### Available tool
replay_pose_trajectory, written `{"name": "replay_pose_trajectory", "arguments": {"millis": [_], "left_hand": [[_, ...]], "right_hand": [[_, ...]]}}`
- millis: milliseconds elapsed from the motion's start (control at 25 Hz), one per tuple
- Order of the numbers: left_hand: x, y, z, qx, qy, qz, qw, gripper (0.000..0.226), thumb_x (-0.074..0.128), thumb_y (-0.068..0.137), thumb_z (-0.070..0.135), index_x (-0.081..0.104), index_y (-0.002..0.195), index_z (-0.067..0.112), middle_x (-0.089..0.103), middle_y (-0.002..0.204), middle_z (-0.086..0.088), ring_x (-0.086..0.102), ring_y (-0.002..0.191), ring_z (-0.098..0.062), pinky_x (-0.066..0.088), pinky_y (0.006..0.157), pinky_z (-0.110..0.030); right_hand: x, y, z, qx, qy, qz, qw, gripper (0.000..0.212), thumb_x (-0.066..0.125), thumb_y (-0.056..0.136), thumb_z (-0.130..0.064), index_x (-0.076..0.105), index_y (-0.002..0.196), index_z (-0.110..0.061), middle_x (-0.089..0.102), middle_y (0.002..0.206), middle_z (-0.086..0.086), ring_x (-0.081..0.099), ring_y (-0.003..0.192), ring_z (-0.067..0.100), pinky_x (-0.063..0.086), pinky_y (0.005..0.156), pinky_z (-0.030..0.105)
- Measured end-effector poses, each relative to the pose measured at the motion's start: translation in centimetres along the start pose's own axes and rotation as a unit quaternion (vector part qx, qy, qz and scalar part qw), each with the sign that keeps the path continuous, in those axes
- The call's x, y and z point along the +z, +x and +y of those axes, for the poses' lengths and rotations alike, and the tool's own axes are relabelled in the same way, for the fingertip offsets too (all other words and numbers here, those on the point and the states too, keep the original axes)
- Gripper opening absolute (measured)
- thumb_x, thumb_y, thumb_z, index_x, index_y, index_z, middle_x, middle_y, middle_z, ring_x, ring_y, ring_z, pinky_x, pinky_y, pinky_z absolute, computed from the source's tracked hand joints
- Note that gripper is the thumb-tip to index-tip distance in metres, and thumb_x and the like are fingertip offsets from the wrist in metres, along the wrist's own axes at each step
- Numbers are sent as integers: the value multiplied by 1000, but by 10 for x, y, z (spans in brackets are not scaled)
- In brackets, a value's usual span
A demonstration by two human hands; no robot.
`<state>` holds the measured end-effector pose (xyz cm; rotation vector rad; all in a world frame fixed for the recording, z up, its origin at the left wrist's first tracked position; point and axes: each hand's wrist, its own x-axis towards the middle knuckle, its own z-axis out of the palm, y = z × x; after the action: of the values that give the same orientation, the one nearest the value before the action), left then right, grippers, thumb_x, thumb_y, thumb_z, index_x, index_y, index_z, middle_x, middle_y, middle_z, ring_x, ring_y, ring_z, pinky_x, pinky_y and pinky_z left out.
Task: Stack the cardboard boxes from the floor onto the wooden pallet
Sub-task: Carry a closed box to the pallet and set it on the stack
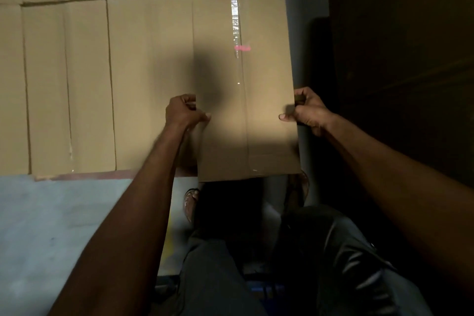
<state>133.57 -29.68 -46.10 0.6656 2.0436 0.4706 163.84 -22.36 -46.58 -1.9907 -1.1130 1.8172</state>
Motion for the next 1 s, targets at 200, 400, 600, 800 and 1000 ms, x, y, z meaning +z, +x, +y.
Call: {"name": "replay_pose_trajectory", "arguments": {"millis": [200,400,600,800,1000], "left_hand": [[10,14,-6,19,15,26,999,72,94,70,13,63,135,6,72,122,-14,70,110,-24,54,102,-37],[18,22,-10,44,51,42,997,70,94,70,18,66,134,9,74,121,-11,71,107,-19,53,101,-28],[23,30,-14,62,68,46,995,64,93,71,19,69,130,10,75,116,-11,72,104,-21,54,98,-29],[29,35,-20,69,78,55,993,57,93,69,18,70,120,10,74,110,-8,71,95,-21,56,91,-32],[41,31,-38,122,102,76,984,56,90,70,19,61,117,12,62,103,-4,61,83,-19,57,83,-42]], "right_hand": [[3,19,12,-18,22,13,1000,65,80,73,17,51,122,-15,64,100,0,63,92,13,56,56,18],[8,32,21,-27,20,6,999,69,80,74,15,50,132,-10,65,114,6,64,103,17,57,59,20],[9,38,25,-15,14,-2,1000,69,77,79,14,47,138,-6,61,106,-1,61,96,10,57,58,17],[12,41,27,-5,14,-14,1000,74,72,82,15,43,145,-11,58,113,0,57,100,12,52,56,13],[23,41,33,-14,-32,-12,999,82,67,91,9,32,159,-20,48,142,0,50,129,20,54,72,16]]}}
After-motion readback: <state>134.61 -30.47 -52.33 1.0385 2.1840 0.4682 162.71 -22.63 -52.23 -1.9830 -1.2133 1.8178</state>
